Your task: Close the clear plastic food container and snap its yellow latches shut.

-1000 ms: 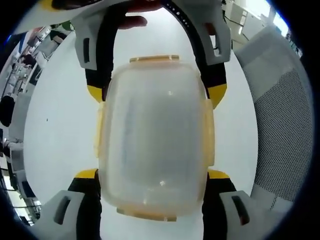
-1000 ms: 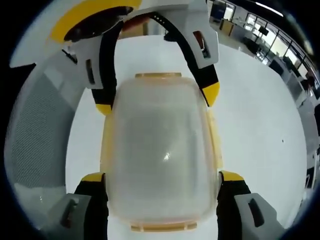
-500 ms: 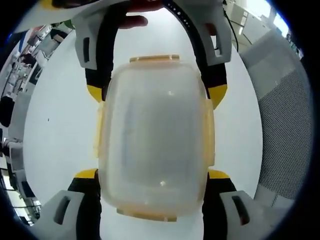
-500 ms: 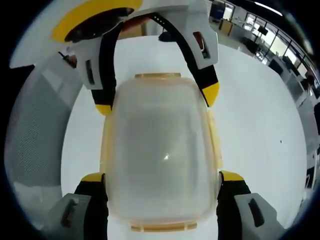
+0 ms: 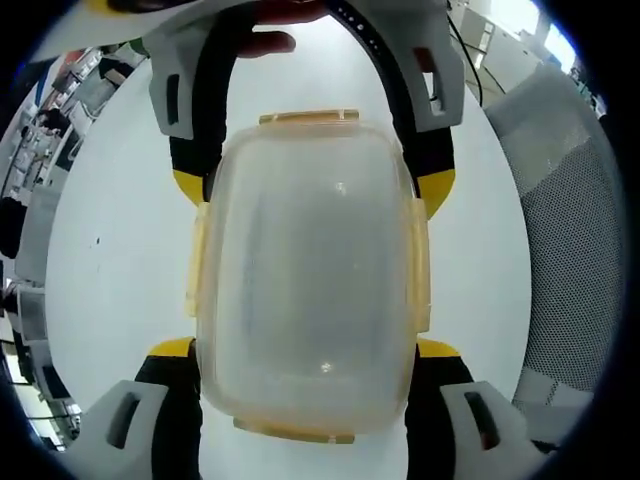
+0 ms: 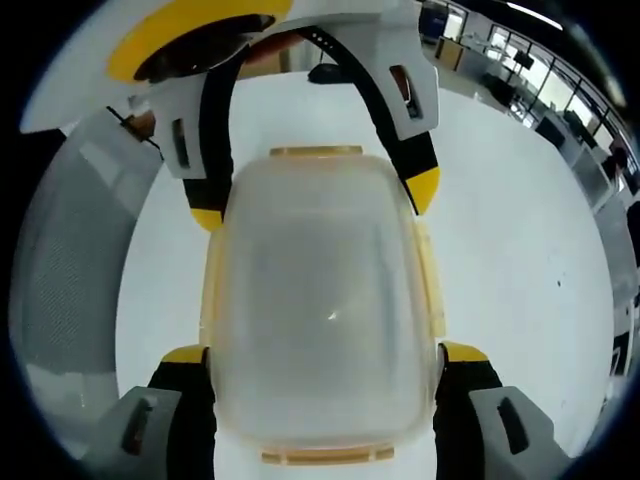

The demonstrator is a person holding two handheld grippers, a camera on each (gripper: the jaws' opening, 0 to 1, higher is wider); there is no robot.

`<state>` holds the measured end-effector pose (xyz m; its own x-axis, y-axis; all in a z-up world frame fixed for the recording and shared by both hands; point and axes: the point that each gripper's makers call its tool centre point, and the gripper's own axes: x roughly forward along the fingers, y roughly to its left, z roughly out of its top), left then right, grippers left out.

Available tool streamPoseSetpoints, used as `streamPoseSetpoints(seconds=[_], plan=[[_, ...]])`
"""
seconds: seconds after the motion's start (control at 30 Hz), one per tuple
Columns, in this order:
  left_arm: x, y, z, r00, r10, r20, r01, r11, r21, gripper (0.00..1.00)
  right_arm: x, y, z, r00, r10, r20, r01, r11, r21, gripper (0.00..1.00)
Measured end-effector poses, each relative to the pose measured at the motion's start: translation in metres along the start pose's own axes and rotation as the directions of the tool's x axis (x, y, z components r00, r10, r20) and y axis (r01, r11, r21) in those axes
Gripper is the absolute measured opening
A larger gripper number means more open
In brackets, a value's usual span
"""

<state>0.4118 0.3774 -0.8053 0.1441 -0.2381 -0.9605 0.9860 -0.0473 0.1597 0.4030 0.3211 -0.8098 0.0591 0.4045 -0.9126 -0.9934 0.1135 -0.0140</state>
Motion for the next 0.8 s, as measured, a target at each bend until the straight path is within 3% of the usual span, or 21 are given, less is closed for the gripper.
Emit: streamPoseSetpoints(seconds=[0.1,0.13,0.17,0.2,0.23,0.37,0.8], plan=[[0.002,0.003,0.001,1.0,0.008,0.01,-0.008,1.0,-0.009,0.86,0.0,-0.004,0.001,1.0,-0.002,0.002,0.002,1.0,0.007,0.92],[0.01,0.015,-0.002,0.996,0.088,-0.006,-0.087,0.991,0.099,0.86,0.001,-0.007,0.003,1.0,-0.014,0.015,0.013,0.999,0.039,0.92],[0.001,0.019,-0.011,0.992,0.09,-0.083,-0.086,0.995,0.054,0.86,0.001,-0.007,0.006,0.999,-0.008,0.033,0.007,0.999,0.041,0.92],[0.004,0.016,0.004,0.998,0.07,0.005,-0.07,0.997,0.037,0.86,0.001,-0.007,0.001,1.0,-0.002,0.018,0.002,1.0,0.004,0.92],[0.0,0.014,-0.003,0.998,0.051,-0.042,-0.048,0.997,0.062,0.86,0.001,-0.006,0.002,1.0,-0.002,0.028,0.002,1.0,0.024,0.92],[0.002,0.019,-0.006,0.998,0.046,-0.042,-0.042,0.996,0.082,0.86,0.001,-0.01,0.003,1.0,-0.004,0.028,0.003,0.999,0.036,0.92],[0.006,0.02,-0.003,1.0,0.028,0.012,-0.029,0.999,0.041,0.86,0.0,-0.017,0.001,1.0,-0.001,-0.021,0.001,1.0,0.004,0.91]])
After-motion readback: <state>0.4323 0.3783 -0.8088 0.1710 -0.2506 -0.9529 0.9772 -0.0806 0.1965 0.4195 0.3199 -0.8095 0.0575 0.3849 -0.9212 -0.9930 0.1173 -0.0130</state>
